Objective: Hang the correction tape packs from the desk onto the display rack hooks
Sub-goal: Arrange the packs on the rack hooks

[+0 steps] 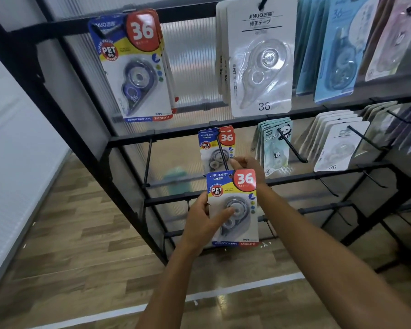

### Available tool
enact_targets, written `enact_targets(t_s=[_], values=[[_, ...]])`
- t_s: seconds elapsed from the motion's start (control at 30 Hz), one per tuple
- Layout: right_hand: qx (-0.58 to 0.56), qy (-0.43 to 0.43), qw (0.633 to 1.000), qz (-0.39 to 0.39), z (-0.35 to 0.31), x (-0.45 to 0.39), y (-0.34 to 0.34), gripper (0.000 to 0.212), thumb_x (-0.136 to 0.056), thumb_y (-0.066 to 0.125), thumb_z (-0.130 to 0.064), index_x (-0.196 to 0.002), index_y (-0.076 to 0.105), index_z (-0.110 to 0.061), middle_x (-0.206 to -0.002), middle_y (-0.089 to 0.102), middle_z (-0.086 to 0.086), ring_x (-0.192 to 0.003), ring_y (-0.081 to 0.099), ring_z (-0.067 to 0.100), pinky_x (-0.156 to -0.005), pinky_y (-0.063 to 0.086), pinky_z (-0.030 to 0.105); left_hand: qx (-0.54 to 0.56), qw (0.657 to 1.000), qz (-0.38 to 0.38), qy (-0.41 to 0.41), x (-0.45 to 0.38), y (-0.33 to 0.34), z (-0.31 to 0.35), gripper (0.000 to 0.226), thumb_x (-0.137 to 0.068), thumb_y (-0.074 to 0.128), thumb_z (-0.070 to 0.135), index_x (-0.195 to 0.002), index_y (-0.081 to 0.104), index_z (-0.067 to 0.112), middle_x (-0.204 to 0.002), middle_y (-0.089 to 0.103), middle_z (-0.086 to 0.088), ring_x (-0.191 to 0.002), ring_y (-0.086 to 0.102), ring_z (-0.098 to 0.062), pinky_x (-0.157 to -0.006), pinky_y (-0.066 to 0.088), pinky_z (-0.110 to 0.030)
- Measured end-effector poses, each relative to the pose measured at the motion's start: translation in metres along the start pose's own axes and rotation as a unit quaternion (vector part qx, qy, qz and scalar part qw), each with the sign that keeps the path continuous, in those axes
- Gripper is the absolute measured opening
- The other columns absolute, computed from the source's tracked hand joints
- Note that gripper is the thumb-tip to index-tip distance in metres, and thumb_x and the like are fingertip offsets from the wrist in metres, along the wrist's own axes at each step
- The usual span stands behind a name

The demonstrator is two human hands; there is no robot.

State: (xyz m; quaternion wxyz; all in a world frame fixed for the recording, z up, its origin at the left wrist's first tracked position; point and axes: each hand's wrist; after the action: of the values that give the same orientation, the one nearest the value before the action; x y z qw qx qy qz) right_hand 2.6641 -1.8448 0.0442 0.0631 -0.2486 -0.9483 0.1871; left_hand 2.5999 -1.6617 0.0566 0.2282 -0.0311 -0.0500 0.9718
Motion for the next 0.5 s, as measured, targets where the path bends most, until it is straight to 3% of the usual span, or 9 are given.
enact_targets(t_s=[0.1, 0.27, 0.33, 0.4, 0.5], values=[[0.020, -0.017, 1.000, 0.011, -0.002, 0.004, 0.000, 0.034, -0.092, 0.059, -0.034, -0.110, 0.062, -0.004, -0.094, 0.060, -0.002, -0.083, 0.057, 0.010, -0.056, 0.036, 0.007, -0.005, 1.000, 0.006, -0.001, -0.001, 0.000, -0.002, 0.042, -0.069, 0.073, 0.035, -0.105, 0.054, 0.027, -0.102, 0.068, 0.009, -0.092, 0.068, -0.002, -0.067, 0.054, -0.016], [0.008, -0.032, 0.999, 0.012, -0.001, 0.006, -0.002, 0.031, -0.092, 0.059, -0.032, -0.105, 0.062, -0.005, -0.093, 0.060, -0.002, -0.076, 0.055, 0.005, -0.052, 0.037, -0.001, -0.021, 0.999, 0.034, 0.003, -0.007, 0.002, -0.008, 0.042, -0.066, 0.072, 0.042, -0.102, 0.054, 0.031, -0.099, 0.067, 0.015, -0.090, 0.067, 0.002, -0.063, 0.052, -0.013], [-0.003, -0.028, 1.000, 0.009, 0.001, 0.005, -0.003, 0.028, -0.092, 0.060, -0.028, -0.103, 0.063, -0.002, -0.094, 0.064, 0.004, -0.081, 0.057, 0.011, -0.059, 0.041, 0.006, -0.041, 0.998, 0.043, 0.000, -0.011, 0.003, -0.011, 0.042, -0.066, 0.071, 0.047, -0.101, 0.052, 0.032, -0.099, 0.066, 0.015, -0.090, 0.066, 0.003, -0.063, 0.052, -0.013], [0.022, -0.037, 0.999, -0.004, 0.003, 0.004, -0.006, 0.025, -0.091, 0.061, -0.021, -0.103, 0.063, 0.001, -0.098, 0.065, 0.008, -0.086, 0.058, 0.015, -0.071, 0.046, 0.020, -0.062, 0.997, 0.047, -0.007, -0.018, 0.003, -0.014, 0.038, -0.070, 0.070, 0.046, -0.101, 0.051, 0.034, -0.100, 0.064, 0.016, -0.089, 0.066, 0.004, -0.063, 0.052, -0.013], [0.078, -0.047, 0.996, -0.013, 0.005, 0.003, -0.010, 0.018, -0.092, 0.059, -0.018, -0.096, 0.065, -0.002, -0.092, 0.064, 0.003, -0.082, 0.058, 0.015, -0.073, 0.043, 0.024, -0.087, 0.995, 0.036, -0.023, -0.039, 0.001, -0.018, 0.036, -0.082, 0.068, 0.038, -0.111, 0.049, 0.027, -0.106, 0.063, 0.008, -0.092, 0.066, -0.004, -0.068, 0.056, -0.019]])
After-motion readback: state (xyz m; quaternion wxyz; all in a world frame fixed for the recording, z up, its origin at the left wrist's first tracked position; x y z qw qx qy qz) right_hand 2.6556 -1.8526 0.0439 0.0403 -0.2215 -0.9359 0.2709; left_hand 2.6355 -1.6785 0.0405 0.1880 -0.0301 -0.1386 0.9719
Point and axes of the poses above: each hand's wrist, its own x-axis away from the middle knuckle, its own y-axis out of the palm, z = x × y
